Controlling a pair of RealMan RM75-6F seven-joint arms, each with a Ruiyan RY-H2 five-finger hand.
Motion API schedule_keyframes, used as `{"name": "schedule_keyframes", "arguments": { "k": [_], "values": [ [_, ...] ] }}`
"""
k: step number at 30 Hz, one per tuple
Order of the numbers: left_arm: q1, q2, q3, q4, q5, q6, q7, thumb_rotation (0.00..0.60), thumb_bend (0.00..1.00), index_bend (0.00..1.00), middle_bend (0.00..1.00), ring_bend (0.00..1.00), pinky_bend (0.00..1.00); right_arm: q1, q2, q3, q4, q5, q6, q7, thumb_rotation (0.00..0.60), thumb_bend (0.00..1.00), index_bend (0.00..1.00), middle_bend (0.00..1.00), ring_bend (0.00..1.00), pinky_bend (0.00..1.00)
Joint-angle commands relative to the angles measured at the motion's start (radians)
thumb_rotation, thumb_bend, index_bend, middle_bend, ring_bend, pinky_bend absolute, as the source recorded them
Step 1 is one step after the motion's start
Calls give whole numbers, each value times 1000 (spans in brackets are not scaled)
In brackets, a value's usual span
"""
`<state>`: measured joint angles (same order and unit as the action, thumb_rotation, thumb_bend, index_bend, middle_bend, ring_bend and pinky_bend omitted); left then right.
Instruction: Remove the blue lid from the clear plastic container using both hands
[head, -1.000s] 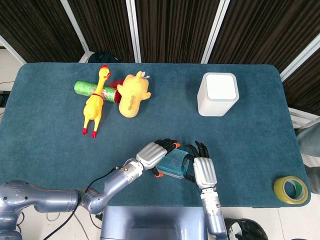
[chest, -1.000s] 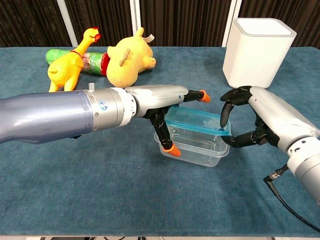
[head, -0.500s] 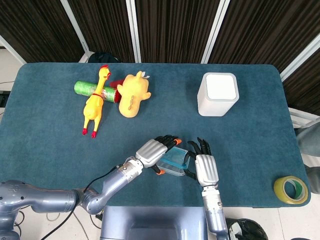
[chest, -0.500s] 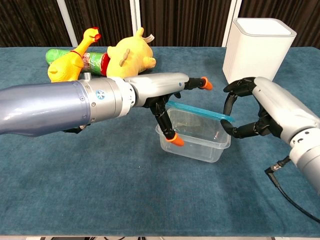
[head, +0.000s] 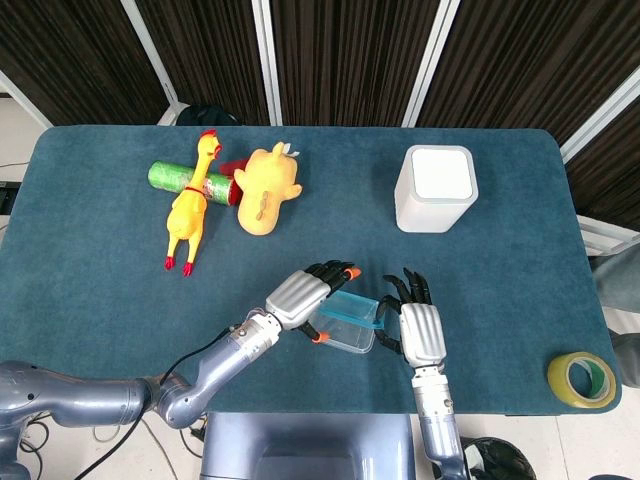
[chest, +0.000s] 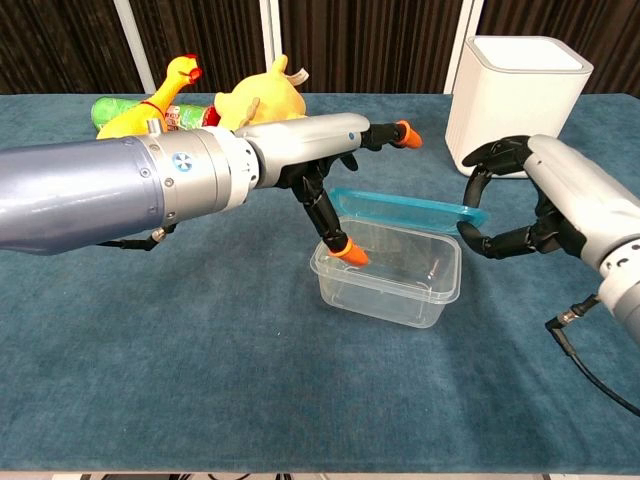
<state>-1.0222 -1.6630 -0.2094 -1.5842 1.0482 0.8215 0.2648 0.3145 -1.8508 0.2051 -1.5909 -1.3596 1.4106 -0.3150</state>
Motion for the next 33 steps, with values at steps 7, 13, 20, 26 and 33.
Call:
{"name": "schedule_keyframes", "arguments": {
  "k": [7,13,20,26,33],
  "values": [
    [5,19,-5,-11,12,5,-14,600,0,0,0,0,144,6,5,15,-8,3,5,1,600,619,705,229,0,0],
    [6,29,-19,-22,19,18,-21,600,0,0,0,0,144,14,7,30,-16,4,6,-4,600,618,705,229,0,0],
    [5,40,-37,-40,26,35,-25,600,0,0,0,0,144,28,28,62,-18,9,7,-10,600,619,705,229,0,0],
    [10,55,-45,-57,30,51,-29,600,0,0,0,0,144,43,69,103,5,11,3,-14,600,619,705,230,0,0],
    [37,102,-47,-101,44,81,-49,600,0,0,0,0,144,48,195,114,83,-27,-16,21,600,619,708,230,0,0]
  ]
}}
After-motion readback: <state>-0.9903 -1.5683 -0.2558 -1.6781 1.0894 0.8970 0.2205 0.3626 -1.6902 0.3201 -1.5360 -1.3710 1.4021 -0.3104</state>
